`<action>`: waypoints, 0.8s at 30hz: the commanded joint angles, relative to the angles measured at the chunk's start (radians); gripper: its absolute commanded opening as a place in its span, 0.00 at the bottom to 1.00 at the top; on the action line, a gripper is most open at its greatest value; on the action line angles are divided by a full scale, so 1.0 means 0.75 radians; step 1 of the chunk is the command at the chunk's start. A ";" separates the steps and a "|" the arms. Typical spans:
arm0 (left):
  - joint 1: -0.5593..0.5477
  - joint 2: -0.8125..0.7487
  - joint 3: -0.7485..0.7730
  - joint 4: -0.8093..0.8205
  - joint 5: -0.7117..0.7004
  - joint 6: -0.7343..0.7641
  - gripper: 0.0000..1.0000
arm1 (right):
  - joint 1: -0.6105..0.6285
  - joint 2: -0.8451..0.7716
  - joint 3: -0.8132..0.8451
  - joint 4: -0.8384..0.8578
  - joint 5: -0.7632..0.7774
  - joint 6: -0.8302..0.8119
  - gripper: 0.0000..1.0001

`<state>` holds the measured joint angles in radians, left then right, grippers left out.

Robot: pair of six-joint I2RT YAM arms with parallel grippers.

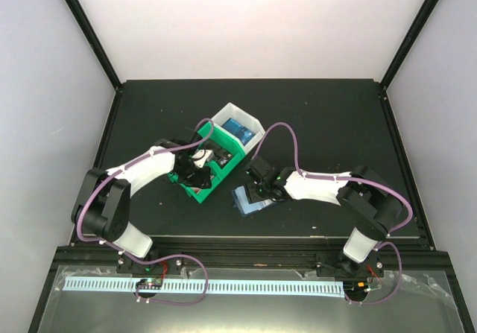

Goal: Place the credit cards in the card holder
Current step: Pick up the credit card from the storage box.

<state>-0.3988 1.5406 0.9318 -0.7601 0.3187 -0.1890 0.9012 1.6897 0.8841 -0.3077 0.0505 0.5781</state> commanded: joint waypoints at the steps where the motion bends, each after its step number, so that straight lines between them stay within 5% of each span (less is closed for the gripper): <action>1: -0.011 -0.035 0.012 -0.022 -0.022 0.023 0.23 | -0.004 0.083 -0.020 -0.013 -0.020 0.000 0.63; 18: -0.043 -0.144 0.075 -0.157 -0.127 0.009 0.02 | -0.004 0.080 -0.012 -0.019 -0.020 0.002 0.63; 24: -0.043 -0.236 0.118 -0.208 -0.161 -0.012 0.02 | -0.003 0.026 0.002 -0.037 -0.014 0.008 0.63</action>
<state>-0.4267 1.4185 0.9668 -0.8562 0.2268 -0.1802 0.9012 1.6924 0.8913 -0.3176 0.0513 0.5785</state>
